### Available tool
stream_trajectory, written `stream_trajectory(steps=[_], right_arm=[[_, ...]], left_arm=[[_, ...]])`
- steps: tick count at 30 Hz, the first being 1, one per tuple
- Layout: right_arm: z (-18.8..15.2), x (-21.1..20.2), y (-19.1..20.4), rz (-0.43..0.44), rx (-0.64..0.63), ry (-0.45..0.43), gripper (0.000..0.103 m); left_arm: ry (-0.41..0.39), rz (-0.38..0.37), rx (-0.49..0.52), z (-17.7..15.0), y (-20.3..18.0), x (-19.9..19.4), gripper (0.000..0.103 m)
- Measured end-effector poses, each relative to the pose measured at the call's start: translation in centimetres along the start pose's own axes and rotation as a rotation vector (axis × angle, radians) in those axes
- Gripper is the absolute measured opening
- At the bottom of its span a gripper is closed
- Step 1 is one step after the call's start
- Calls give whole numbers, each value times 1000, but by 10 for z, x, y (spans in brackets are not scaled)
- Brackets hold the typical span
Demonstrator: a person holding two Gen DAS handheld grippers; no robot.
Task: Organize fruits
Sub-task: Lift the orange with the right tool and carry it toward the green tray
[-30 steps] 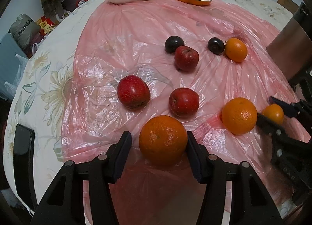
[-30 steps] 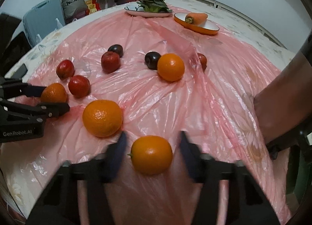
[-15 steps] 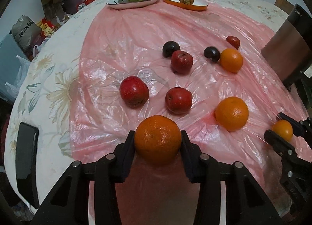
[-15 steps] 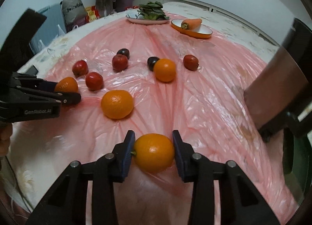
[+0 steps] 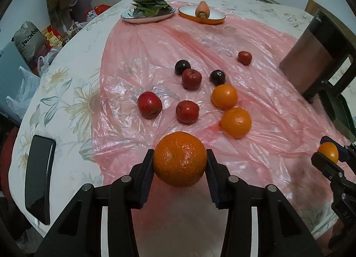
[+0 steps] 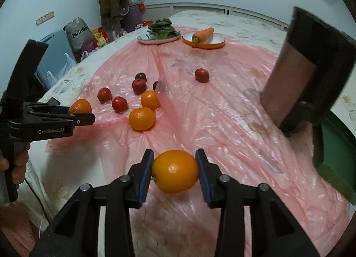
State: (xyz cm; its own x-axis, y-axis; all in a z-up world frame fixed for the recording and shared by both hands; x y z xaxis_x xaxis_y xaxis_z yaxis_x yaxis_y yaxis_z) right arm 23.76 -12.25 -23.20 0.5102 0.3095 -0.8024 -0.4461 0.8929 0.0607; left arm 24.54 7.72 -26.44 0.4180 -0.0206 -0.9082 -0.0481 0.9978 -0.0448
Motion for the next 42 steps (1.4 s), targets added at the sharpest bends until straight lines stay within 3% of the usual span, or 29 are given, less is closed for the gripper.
stream_trajectory(steps=[8,16,30,42], right_arm=[[-5,-38,-2,6,12,-45,29],[-23,-84,-22,-20,36,-80,29],[-65,-155,-134,-150,177,-138,29],[-82,-166,-222,-223,262,-152,29]], left_arm=[[-31,-21,-9,-9,-3,-34,38],[-91,-53,76,-14,-51,-88,38],[-98,-103,253,-11,-179,-112,38],[-85,-127,338,10,-272,-100,38]])
Point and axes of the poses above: each gripper's, at about its wrist camera, not at the fingertips, and x roughly the way its jaws point, y to its left, z to its top, the point moved 7 cm from there along x, roughly the way its jaws point, and after that the axes turned 3 degrees about y, right-handed, at the moved point
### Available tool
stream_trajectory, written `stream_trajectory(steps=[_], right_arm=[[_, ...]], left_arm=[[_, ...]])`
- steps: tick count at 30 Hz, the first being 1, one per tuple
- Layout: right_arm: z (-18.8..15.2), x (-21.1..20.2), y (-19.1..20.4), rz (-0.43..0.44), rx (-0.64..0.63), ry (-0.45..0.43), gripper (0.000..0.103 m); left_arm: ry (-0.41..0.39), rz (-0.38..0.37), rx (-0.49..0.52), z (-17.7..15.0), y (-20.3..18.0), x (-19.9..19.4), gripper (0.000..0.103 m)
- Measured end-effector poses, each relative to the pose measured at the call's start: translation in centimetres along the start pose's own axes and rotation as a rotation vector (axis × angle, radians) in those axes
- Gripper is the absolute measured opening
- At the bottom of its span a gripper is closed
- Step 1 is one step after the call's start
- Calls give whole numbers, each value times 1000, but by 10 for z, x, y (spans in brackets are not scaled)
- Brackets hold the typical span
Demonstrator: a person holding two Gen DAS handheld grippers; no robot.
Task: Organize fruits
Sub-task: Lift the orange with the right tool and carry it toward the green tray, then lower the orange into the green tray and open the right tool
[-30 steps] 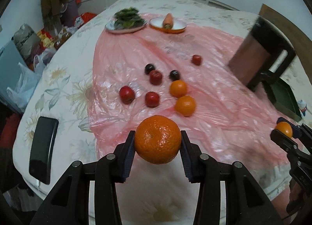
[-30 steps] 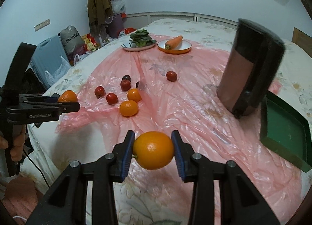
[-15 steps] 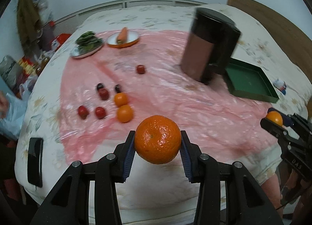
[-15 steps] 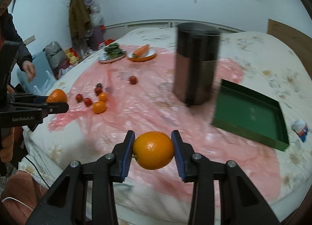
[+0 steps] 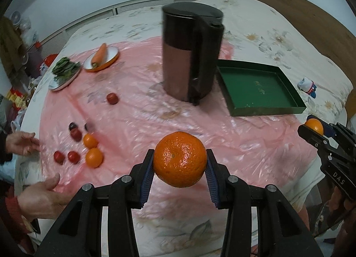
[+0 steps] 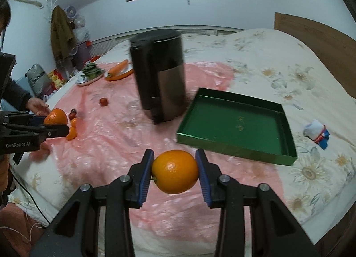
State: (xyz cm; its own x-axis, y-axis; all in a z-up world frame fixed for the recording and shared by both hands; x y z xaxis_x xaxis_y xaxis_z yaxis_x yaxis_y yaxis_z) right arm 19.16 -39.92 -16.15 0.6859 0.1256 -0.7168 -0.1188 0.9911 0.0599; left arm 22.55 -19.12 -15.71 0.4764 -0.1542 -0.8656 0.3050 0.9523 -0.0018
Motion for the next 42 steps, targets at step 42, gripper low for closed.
stream_trajectory(steps=[42], right_arm=[[36,93,-192,-202,135,35,29]], left_arm=[[27,-18,54,132,-140,134,38]])
Point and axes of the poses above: each gripper's, at about its wrist camera, not at the fingertips, and x roughly the way its jaws point, y to its left, z to its top, the point moved 7 cm from there along x, roughly the way its jaws point, and after that the axes turned 3 degrees about y, right-handed, at the moved point
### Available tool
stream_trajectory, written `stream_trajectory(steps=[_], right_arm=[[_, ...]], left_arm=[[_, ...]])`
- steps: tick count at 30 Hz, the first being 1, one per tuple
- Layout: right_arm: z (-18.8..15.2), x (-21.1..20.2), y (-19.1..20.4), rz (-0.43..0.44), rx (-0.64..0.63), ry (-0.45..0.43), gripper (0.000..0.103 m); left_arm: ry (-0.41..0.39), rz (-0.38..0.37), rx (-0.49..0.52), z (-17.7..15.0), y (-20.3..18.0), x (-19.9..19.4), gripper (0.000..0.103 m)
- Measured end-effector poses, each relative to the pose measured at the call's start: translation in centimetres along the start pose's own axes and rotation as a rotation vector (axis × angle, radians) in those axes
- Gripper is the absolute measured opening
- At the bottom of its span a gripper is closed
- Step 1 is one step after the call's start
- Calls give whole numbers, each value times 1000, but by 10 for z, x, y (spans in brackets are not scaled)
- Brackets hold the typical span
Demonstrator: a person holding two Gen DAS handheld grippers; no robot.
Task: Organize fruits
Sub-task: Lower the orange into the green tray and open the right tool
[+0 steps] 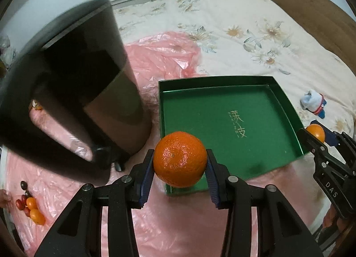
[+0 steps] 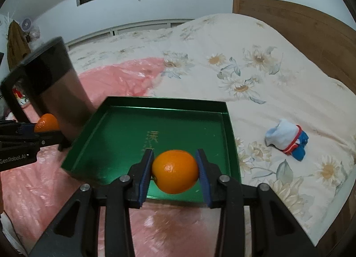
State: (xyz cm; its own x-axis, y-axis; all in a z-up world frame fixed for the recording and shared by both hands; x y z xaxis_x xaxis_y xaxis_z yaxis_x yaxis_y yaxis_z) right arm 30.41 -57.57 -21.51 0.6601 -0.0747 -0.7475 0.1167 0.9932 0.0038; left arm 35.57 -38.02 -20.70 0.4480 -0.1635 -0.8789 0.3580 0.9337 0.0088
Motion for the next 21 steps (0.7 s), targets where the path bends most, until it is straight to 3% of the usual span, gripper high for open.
stream_trajectory(steps=[21], right_arm=[[-15,69,-15,-12,30,113,29]], left_arm=[[76,43,14,3,-14,63,38]])
Point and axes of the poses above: each gripper's, at about its wrist camera, not at the fingertips, and x roughly the way its jaws point, y to its left, z to its top, the point moved 7 cm from there along x, roughly the way its jaws point, and after that the axes turned 3 degrees about y, right-handed, at the moved point
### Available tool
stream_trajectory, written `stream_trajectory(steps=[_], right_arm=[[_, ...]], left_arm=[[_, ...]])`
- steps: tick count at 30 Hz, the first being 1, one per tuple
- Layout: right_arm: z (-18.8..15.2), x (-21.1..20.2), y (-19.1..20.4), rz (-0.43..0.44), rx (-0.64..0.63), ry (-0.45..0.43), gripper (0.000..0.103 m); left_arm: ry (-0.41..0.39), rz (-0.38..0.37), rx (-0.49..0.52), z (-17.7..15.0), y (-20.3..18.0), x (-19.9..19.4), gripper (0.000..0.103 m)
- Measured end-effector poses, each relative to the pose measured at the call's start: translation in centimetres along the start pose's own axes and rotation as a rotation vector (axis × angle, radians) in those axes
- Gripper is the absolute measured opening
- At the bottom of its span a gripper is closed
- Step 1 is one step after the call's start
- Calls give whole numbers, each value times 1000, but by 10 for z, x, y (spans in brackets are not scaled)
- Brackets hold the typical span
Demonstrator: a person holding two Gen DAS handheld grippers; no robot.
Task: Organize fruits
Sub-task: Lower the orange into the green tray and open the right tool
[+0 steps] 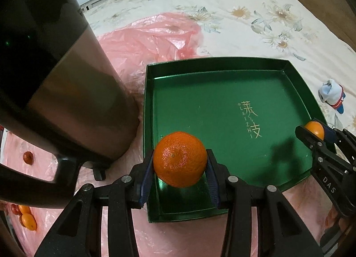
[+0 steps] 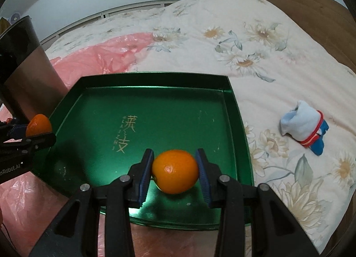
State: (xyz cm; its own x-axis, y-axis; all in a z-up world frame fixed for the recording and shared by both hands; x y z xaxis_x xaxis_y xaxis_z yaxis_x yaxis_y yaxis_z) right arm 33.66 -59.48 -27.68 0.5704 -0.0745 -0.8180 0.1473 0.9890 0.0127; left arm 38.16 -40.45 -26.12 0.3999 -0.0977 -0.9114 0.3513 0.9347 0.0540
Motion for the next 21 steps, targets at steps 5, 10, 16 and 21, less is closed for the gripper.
stream_trajectory(steps=[5,10,16,21], right_arm=[[-5,11,-3,-11,8,20,29],[-8,19,-5,-17,12,30,29],[-7,21,-6,-23,10,27,29],[-8,21,-6,-24,10,27,29]], left_arm=[[15,4,-2,-2,-1,10,38],[29,6,-9,-5,1,19,38],[20,16,1,-6,-1,24,38],[14,21,-1,-6,-2,24,38]])
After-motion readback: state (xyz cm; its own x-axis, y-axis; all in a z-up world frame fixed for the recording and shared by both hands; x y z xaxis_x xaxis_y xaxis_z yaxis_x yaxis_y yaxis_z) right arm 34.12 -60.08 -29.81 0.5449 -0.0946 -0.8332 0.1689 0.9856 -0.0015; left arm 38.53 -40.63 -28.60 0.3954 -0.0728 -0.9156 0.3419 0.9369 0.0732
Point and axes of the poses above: each gripper's, at about its wrist camera, not at the fingertips, and x roughly the way its jaws point, y to its left, z to its top, the point moved 7 cm from there along x, roughly the way its jaws point, and after that the axes turned 3 degrees about y, right-handed, at the moved point
